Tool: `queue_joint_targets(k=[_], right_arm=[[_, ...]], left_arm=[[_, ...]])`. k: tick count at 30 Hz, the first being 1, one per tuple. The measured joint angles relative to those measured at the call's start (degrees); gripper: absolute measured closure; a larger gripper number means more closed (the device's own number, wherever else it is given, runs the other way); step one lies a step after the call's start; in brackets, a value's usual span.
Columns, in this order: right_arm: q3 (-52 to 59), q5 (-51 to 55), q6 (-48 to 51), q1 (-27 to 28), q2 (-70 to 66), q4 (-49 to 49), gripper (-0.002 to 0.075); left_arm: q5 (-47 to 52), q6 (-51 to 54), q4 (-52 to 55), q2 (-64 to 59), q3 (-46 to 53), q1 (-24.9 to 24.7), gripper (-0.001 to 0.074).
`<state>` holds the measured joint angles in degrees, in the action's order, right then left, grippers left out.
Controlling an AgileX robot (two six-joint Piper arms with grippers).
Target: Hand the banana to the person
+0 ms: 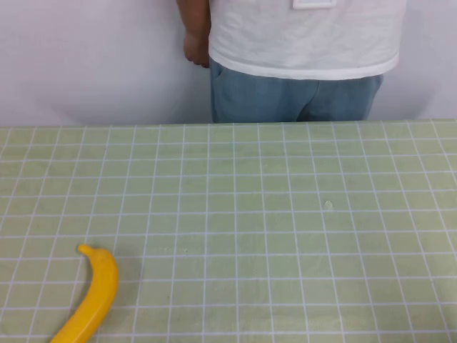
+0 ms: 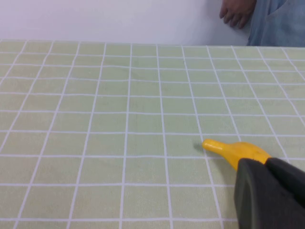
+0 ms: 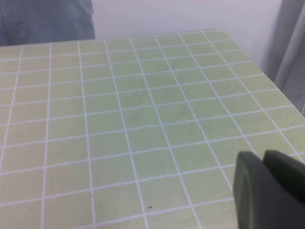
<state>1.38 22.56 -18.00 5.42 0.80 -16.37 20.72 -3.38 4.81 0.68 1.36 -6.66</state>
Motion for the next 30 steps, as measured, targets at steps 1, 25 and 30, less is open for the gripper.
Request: queue_joint_targets(k=[1,25,30], right_arm=[[0.0,0.0,0.0,0.0,0.0,0.0,0.0736],[0.0,0.0,0.0,0.0,0.0,0.0,0.0736],[0.0,0.0,0.0,0.0,0.0,0.0,0.0736]], left_arm=[[0.0,0.0,0.0,0.0,0.0,0.0,0.0732],[-0.5,0.4,0.0,0.0,0.0,0.0,0.0732],[-4.3,0.4,0.0,0.0,0.1,0.0,0.0732]])
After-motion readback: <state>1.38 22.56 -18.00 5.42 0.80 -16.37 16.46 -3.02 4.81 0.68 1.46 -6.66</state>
